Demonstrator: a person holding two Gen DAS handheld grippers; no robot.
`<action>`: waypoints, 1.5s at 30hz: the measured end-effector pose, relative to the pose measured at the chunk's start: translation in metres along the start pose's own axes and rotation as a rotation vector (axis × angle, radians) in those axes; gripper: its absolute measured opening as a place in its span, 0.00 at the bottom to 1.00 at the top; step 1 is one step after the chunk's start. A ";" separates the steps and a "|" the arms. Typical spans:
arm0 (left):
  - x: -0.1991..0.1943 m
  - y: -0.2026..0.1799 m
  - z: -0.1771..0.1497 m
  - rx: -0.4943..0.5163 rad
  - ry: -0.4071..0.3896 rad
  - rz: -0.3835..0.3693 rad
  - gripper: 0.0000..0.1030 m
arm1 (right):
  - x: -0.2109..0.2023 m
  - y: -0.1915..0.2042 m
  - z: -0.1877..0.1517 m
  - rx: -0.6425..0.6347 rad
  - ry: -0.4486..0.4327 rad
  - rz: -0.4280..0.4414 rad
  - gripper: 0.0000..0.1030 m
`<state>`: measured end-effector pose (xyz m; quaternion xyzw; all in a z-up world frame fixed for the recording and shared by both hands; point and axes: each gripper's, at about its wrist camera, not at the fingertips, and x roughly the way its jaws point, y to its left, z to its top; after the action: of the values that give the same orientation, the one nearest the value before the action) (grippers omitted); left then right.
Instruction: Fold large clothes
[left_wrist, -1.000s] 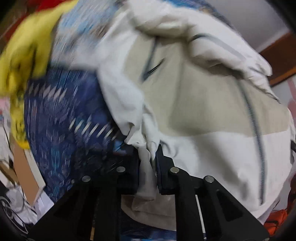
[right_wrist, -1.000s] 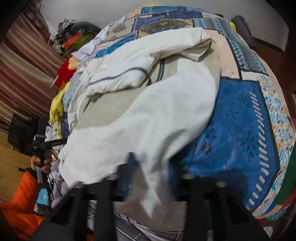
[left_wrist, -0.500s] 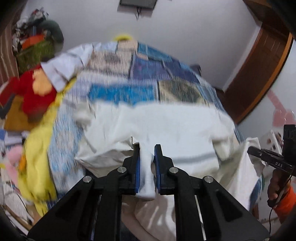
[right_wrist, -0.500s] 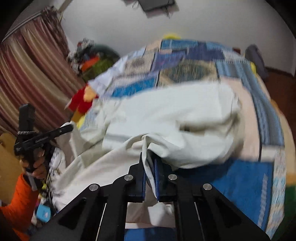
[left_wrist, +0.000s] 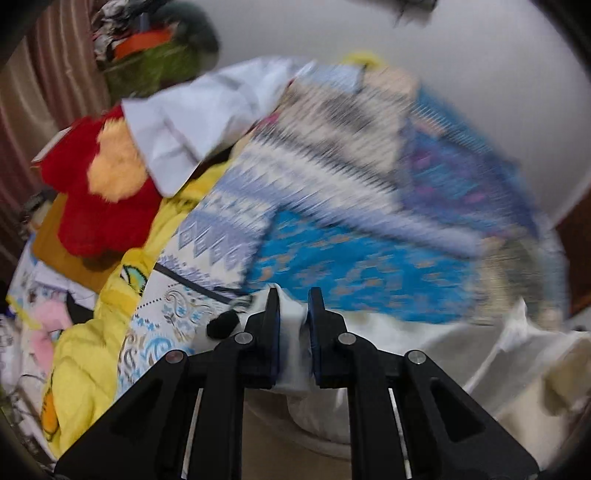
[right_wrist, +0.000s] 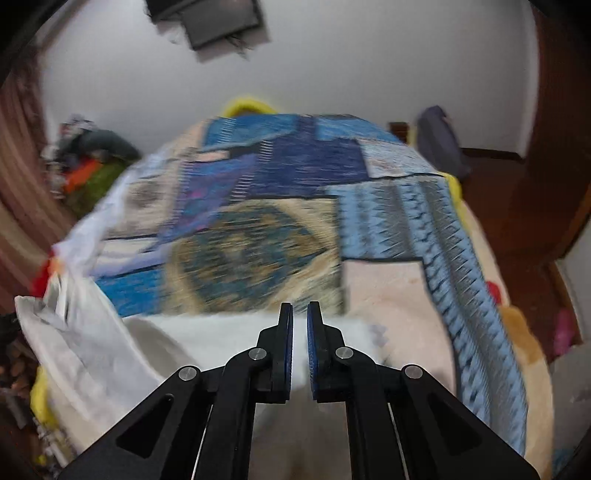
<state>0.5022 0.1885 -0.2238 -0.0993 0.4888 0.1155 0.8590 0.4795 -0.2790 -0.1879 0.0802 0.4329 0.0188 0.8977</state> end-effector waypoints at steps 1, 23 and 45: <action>0.020 0.001 -0.002 0.010 0.031 0.061 0.12 | 0.014 -0.008 0.004 0.021 0.028 -0.014 0.05; -0.168 -0.014 -0.069 0.358 -0.202 -0.117 0.75 | -0.142 0.070 -0.043 -0.377 -0.059 0.251 0.05; 0.035 -0.036 -0.010 0.338 0.046 0.090 0.79 | 0.065 0.066 -0.032 -0.402 0.299 0.076 0.05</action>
<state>0.5215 0.1550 -0.2570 0.0660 0.5249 0.0673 0.8459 0.4972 -0.2032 -0.2476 -0.0874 0.5451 0.1501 0.8202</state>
